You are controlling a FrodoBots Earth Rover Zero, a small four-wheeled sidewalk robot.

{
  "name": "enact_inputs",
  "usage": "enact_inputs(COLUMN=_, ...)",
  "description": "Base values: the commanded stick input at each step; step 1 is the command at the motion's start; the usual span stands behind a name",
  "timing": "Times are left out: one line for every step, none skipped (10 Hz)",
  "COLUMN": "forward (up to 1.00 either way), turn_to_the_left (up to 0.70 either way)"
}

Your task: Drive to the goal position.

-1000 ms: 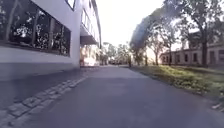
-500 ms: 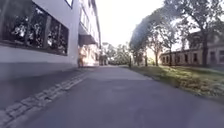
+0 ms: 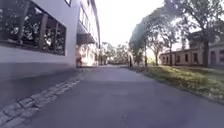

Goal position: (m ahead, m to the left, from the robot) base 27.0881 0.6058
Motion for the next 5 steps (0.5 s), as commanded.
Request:
enact_inputs(forward=0.70, turn_to_the_left=0.00)
enact_inputs(forward=0.70, turn_to_the_left=0.00)
enact_inputs(forward=0.70, turn_to_the_left=0.00)
enact_inputs(forward=0.70, turn_to_the_left=0.00)
enact_inputs(forward=0.70, turn_to_the_left=0.00)
